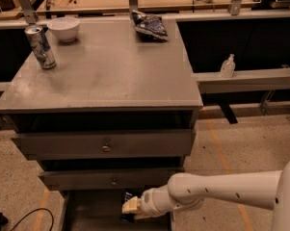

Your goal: Place rxbar blueberry into bottom drawer

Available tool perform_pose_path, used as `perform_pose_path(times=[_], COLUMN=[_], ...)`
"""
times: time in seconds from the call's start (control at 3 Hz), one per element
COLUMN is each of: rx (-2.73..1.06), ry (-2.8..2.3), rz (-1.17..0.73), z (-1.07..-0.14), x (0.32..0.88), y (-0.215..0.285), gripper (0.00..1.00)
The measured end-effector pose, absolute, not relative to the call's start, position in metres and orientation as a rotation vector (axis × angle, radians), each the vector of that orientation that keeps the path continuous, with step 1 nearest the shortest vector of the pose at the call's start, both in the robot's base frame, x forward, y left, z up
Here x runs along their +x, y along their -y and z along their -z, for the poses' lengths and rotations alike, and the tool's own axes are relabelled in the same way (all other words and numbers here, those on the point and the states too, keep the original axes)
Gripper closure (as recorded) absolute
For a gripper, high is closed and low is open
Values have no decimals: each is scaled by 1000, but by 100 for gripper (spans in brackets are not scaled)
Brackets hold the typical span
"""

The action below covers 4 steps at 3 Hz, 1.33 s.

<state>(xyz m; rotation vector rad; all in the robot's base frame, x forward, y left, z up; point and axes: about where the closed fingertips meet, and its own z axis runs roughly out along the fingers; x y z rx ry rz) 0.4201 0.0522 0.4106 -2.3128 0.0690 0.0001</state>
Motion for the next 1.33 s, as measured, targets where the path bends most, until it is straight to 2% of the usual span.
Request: perform_pose_path(times=[1.0,1.33], rx=[-2368,-2387], ry=[-202,-194], rz=[-54,-46], z=[-302,-278], x=[440,448], y=[-46,-51], gripper=[98,76])
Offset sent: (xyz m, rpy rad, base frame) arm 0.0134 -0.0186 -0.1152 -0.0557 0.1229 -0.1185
